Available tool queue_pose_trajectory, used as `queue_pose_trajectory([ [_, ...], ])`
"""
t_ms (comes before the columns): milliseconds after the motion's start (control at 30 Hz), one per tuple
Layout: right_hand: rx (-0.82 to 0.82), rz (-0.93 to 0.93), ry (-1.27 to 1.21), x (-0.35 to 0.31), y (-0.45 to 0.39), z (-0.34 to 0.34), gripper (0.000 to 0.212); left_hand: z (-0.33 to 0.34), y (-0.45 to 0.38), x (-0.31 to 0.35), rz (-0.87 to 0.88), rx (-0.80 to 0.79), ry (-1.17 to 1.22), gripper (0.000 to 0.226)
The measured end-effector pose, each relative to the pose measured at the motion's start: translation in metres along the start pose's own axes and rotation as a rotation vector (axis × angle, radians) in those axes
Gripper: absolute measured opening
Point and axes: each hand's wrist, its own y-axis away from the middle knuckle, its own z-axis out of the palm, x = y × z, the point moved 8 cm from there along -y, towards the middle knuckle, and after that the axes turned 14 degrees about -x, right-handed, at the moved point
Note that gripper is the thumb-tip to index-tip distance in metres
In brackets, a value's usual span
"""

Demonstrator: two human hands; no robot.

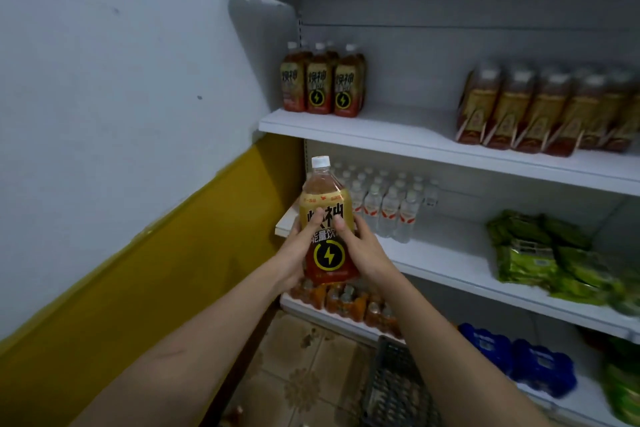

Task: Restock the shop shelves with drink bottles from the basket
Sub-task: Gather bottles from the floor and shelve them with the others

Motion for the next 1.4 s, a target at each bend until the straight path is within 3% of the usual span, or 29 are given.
queue_pose_trajectory([
  [233,0.109,-0.077,-0.056,-0.033,-0.025,-0.087,0.063,0.055,-0.079,0.042,0.051,-0.025,-0.107,0.076],
  [400,0.135,-0.120,-0.044,-0.061,-0.050,-0.148,0.071,0.090,-0.134,0.074,0.060,0.017,-0.157,0.035],
  [467,0.139,-0.149,-0.044,-0.076,-0.057,-0.173,0.065,0.107,-0.151,0.088,0.091,0.002,-0.127,0.045],
  [567,0.127,-0.166,-0.046,-0.090,-0.070,-0.206,0.062,0.128,-0.183,0.102,0.136,-0.041,-0.077,0.079],
  [667,0.103,-0.163,-0.040,-0.100,-0.083,-0.229,0.066,0.142,-0.204,0.115,0.176,-0.044,-0.083,0.078],
  [1067,0.058,-0.226,0.025,-0.125,-0.144,-0.277,0.045,0.143,-0.280,0.151,0.252,-0.032,-0.060,0.075],
  [1167,0.060,-0.231,0.009,-0.129,-0.162,-0.286,0.045,0.143,-0.300,0.160,0.275,-0.059,-0.049,0.066],
  [1300,0.061,-0.240,0.033,-0.133,-0.190,-0.302,0.054,0.134,-0.335,0.168,0.288,-0.071,-0.100,0.094],
  [1400,0.082,-0.243,0.020,-0.127,-0.219,-0.316,0.061,0.125,-0.363,0.175,0.296,-0.080,-0.156,0.091],
])
